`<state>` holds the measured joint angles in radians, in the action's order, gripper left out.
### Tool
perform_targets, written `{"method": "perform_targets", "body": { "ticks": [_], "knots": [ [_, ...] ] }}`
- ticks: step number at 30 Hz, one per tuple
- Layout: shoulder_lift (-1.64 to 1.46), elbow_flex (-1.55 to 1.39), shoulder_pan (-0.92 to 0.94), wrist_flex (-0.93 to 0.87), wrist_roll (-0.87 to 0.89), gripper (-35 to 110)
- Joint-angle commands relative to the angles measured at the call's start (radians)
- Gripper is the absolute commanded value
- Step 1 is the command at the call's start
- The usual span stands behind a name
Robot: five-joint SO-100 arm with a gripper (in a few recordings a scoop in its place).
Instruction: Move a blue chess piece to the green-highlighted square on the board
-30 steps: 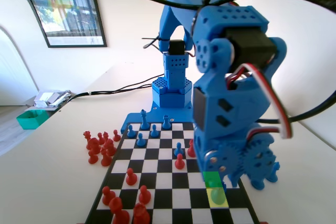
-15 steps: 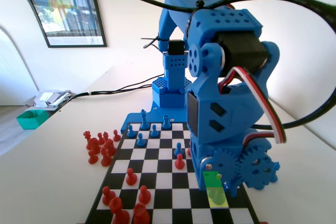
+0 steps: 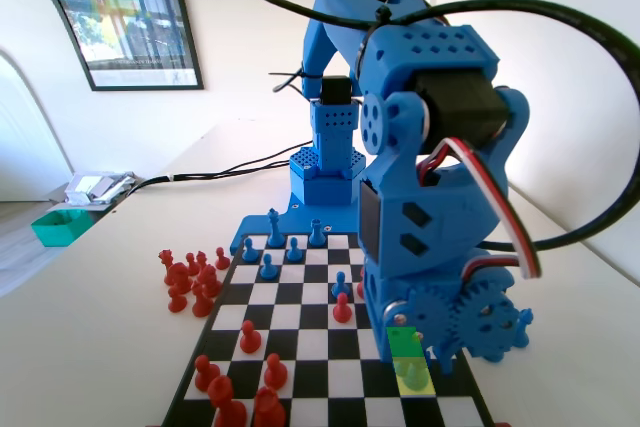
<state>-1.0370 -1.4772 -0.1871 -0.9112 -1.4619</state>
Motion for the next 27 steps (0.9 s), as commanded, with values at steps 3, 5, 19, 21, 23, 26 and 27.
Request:
{"method": "perform_targets", "body": {
  "ticks": [3,5,19,21,23,26,27],
  "knots": [
    [-0.034,-0.023,-0.014,0.021,-0.012,12],
    [-0.034,-0.037,-0.018,0.034,-0.012,12],
    [-0.034,-0.069,-0.031,0.06,-0.014,11],
    [-0.034,-0.067,-0.029,0.06,-0.014,11],
    [-0.034,-0.064,-0.028,0.06,-0.014,11],
    [-0.034,-0.063,-0.023,0.06,-0.014,9],
    [-0.034,-0.06,-0.023,0.06,-0.014,9]
  ]
}}
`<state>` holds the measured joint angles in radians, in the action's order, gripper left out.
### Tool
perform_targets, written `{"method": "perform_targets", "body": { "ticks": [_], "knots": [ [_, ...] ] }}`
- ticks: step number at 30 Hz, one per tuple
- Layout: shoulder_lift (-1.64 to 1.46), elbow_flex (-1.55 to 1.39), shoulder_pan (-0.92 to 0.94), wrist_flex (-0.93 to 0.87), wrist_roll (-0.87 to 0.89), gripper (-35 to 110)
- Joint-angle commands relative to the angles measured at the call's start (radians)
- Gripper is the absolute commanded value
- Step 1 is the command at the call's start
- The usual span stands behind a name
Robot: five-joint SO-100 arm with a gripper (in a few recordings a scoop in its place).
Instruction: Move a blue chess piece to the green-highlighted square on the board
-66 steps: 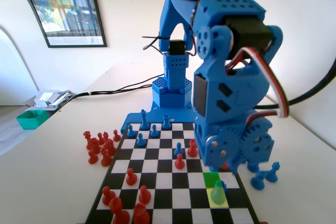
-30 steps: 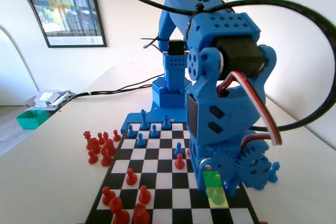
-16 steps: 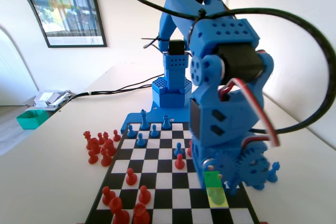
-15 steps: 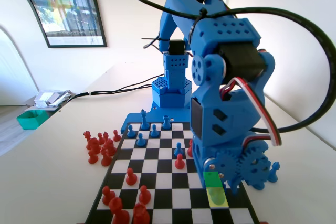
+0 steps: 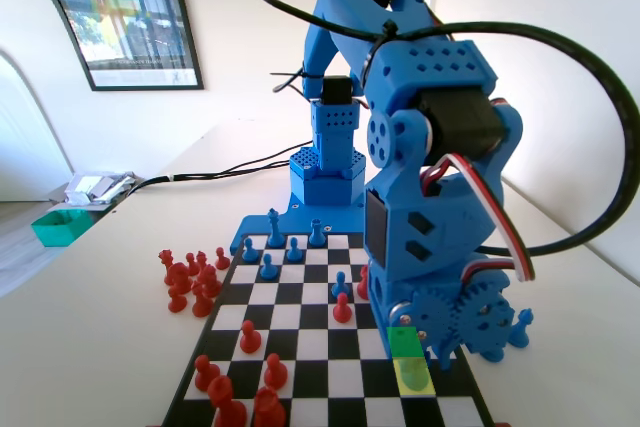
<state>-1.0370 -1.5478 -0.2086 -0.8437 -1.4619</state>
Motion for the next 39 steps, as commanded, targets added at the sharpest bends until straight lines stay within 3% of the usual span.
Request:
{"method": "perform_targets", "body": {
  "ticks": [1,6,39],
  "knots": [
    [-0.034,0.012,0.0,-0.008,-0.014,8],
    [-0.035,0.02,0.003,-0.003,-0.017,1],
    [-0.255,-0.166,-0.021,-0.037,-0.015,1]
  ]
}}
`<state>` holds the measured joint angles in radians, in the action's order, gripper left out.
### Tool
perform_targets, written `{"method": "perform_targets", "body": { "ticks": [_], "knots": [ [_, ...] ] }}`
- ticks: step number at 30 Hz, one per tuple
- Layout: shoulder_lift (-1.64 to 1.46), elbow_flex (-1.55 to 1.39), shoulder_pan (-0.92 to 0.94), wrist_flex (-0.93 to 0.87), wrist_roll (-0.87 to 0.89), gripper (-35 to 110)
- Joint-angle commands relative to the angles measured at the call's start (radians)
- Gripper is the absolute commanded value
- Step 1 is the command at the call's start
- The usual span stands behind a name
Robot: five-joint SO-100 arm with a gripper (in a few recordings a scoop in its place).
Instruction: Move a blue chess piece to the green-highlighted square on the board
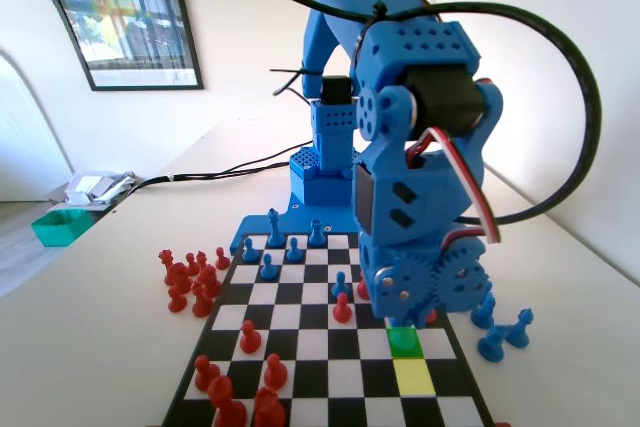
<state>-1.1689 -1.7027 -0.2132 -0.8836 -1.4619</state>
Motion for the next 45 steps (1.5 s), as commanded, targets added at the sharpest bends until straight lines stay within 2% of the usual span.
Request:
{"method": "perform_targets", "body": {
  "ticks": [1,20,45],
  "knots": [
    [-0.123,-0.015,-0.017,0.006,-0.015,1],
    [-0.117,-0.058,-0.014,0.066,-0.018,1],
    [-0.147,-0.02,0.009,0.069,0.014,14]
  ]
}}
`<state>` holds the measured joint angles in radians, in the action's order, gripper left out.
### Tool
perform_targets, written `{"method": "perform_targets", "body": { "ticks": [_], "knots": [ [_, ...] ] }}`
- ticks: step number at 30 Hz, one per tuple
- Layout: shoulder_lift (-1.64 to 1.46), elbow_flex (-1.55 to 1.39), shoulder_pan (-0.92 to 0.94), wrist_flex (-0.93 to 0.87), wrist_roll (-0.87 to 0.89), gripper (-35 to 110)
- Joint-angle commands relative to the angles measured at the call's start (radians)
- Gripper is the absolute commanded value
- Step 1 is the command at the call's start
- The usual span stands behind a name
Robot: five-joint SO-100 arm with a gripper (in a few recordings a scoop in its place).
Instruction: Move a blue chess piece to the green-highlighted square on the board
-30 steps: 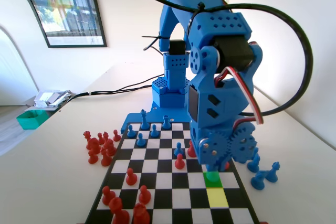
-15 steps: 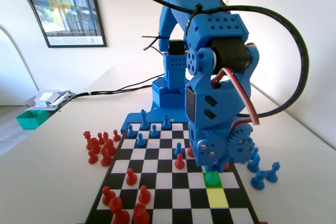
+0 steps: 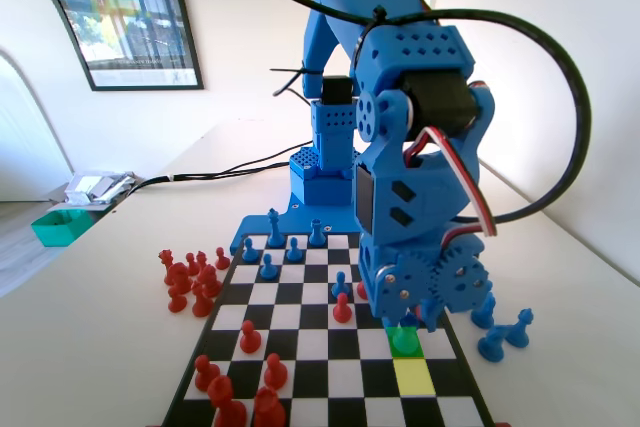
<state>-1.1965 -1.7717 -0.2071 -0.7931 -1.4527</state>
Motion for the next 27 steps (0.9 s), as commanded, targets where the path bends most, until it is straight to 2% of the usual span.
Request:
{"method": "perform_targets", "body": {
  "ticks": [1,7,13,27],
  "knots": [
    [-0.129,0.052,0.005,-0.026,0.008,14],
    [-0.207,0.06,0.021,-0.069,0.021,12],
    [-0.328,0.074,0.041,-0.161,0.02,4],
    [-0.695,0.094,0.083,-0.526,-0.048,1]
  ]
}}
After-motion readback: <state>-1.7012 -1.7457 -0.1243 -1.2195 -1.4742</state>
